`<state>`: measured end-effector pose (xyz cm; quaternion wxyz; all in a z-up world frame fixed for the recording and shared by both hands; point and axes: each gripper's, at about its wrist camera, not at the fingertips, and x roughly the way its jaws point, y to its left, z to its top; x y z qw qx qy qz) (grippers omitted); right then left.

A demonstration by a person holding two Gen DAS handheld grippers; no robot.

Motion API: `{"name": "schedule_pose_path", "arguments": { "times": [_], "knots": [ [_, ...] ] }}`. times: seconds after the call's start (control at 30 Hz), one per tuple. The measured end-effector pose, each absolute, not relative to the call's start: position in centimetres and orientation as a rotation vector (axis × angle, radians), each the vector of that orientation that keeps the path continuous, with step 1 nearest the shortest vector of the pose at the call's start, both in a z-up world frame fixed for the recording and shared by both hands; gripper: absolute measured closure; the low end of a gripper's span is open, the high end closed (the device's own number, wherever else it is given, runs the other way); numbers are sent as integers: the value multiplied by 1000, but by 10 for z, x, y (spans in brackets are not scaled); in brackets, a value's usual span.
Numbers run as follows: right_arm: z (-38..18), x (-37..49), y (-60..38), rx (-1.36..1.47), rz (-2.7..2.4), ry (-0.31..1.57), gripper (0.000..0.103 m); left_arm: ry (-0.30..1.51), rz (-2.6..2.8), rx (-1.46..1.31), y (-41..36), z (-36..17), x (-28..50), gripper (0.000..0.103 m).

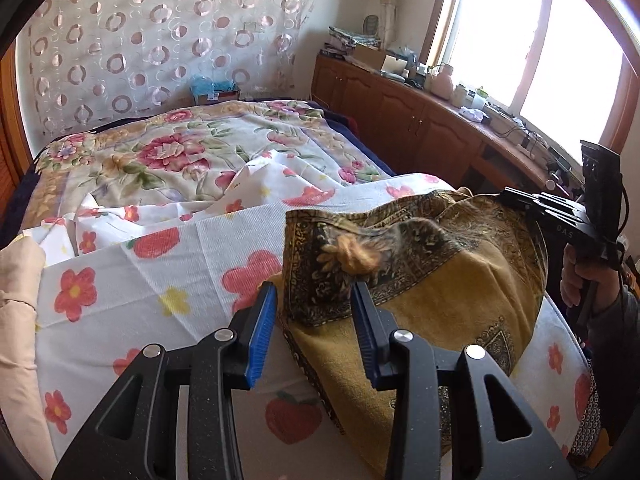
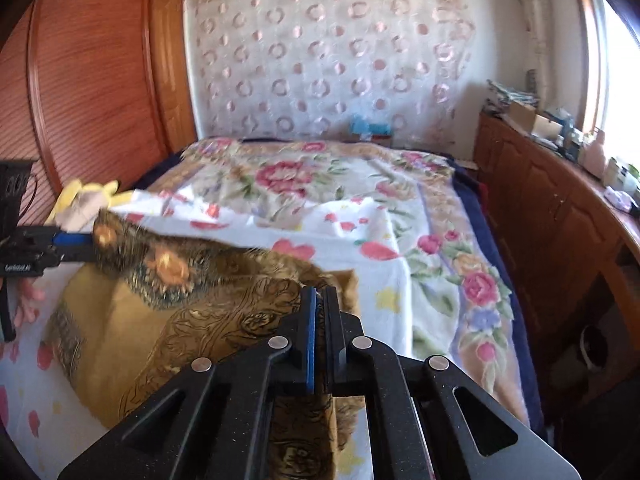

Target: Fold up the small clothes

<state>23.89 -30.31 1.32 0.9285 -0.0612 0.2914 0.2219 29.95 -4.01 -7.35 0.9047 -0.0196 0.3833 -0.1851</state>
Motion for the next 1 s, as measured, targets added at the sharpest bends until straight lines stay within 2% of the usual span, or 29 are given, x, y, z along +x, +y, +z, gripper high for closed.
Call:
{"name": "schedule_pose_path", "arguments": {
  "times": [0.33,0.4,0.43,0.47,0.6,0.63,0.67,0.73,1.0],
  "knots": [
    [6,236,-293,-128,433,656,100,799,-346,-22,-46,-76,305,64],
    [11,244,-291,-130,434,663,100,778,-340,-26,-45,-73,302,77],
    [12,245,-291,-133,434,663,100,777,-345,-22,-45,-71,300,94],
    [12,246,-291,-137,433,664,100,771,-354,-22,-46,-69,298,98],
    [9,249,-292,-143,432,665,100,727,-356,-40,-44,-60,295,96],
    [7,250,-293,-144,432,664,100,715,-355,-36,-43,-57,296,76],
    [7,250,-293,-144,431,663,100,704,-364,-36,-43,-55,295,42],
    [8,250,-293,-145,430,657,100,697,-345,-14,-44,-54,296,15],
    [7,247,-294,-144,438,653,99,797,-282,0,-38,-79,314,15]
  ]
}}
